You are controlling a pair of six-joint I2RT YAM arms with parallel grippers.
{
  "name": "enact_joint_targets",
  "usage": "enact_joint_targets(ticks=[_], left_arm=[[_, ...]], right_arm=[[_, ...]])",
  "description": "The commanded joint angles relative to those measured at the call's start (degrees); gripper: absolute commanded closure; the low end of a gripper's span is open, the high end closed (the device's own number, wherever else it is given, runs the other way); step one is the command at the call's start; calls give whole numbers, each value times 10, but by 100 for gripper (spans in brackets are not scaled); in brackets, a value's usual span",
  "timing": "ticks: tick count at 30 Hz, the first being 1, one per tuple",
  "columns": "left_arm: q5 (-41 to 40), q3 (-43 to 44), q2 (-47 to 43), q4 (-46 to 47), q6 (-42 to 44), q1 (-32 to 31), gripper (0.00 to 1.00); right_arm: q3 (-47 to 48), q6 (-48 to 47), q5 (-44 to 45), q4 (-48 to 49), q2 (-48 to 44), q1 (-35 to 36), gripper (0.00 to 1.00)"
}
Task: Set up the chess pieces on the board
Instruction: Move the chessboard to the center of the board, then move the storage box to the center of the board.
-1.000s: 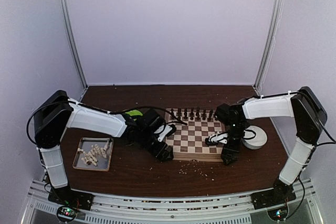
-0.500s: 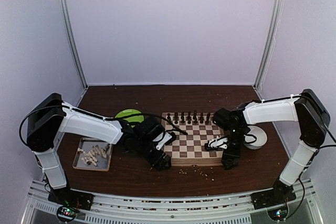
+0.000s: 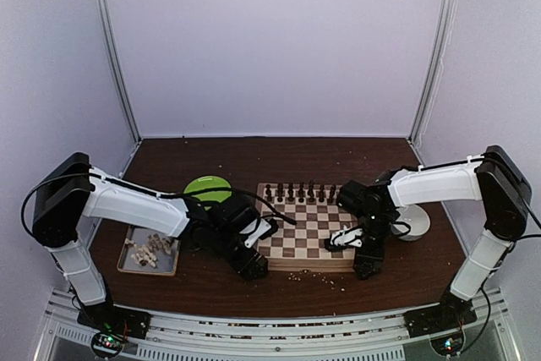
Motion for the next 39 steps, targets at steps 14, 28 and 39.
enact_joint_targets(ticks=[14,28,39], left_arm=[[-103,18,-211,-105,4,-1,13],[-208,-11,-304,-370,-158,447,26],[-173,-41,-193,-340,-113,619,23]], right_arm=[[-3,-22,-38,-10,-79,-40,2],[-44,24,-92,99,-154,-45,14],[-49,14,-114,105,-168,-48,17]])
